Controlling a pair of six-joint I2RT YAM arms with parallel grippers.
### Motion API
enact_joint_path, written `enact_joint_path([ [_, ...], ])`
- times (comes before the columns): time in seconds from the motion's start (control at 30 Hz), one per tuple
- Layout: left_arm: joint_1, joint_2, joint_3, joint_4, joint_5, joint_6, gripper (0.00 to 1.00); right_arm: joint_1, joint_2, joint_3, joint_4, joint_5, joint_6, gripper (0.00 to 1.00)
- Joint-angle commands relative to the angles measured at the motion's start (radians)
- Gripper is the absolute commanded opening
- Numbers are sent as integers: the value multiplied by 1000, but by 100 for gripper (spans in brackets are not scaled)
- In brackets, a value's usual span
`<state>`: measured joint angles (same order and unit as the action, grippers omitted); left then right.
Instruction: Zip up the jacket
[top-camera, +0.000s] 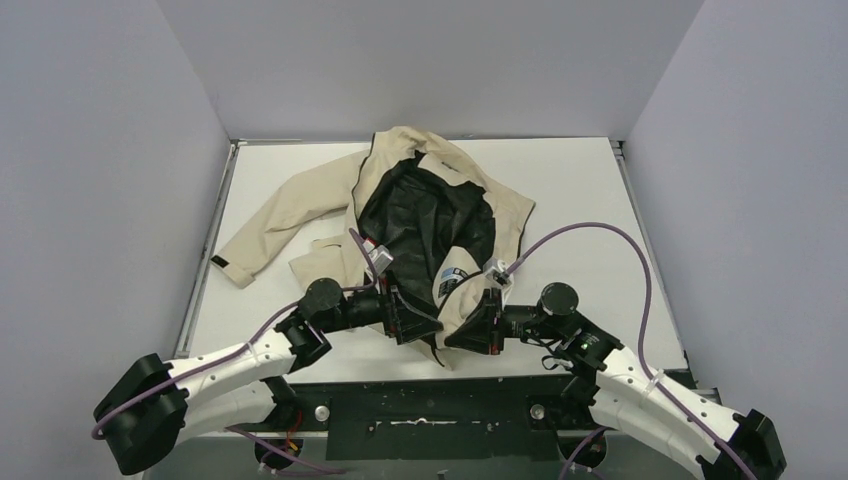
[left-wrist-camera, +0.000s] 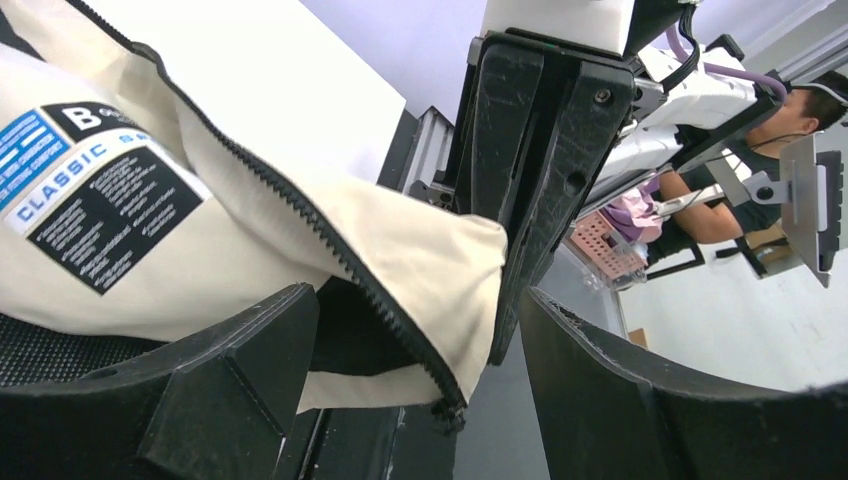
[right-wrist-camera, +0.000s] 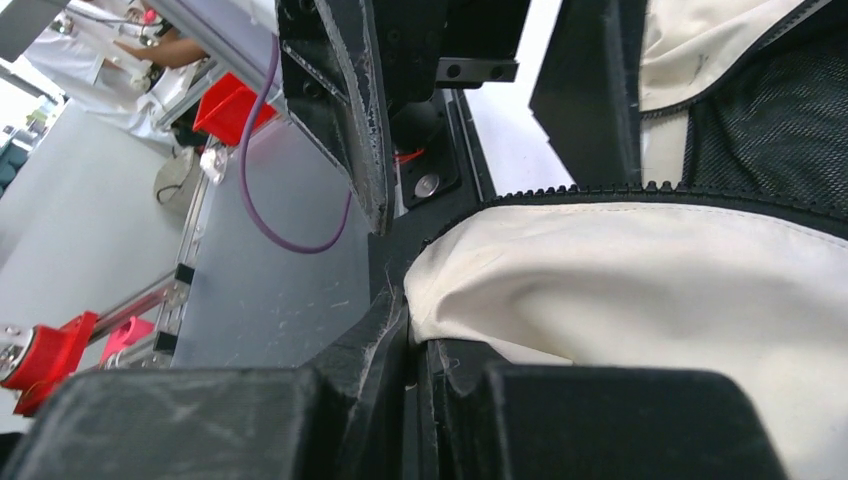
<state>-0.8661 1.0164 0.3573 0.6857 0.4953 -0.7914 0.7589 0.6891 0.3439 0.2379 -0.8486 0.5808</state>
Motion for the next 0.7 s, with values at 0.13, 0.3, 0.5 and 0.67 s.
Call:
enact_joint_path([
  [0.13,1,103,0,254,92,-85,75,40,20,9,117,-38,-37,0],
  [0.3,0,154,-4,289,110,-111,75,44,-5,0,108,-26,-51,0],
  [0.5,-1,255,-8,469,166,-209,73,49,-22,-15,110,-10,-52,0],
  [0.67,-1,334,-15,647,197,-295,59,58,-41,-31,110,8,-51,0],
])
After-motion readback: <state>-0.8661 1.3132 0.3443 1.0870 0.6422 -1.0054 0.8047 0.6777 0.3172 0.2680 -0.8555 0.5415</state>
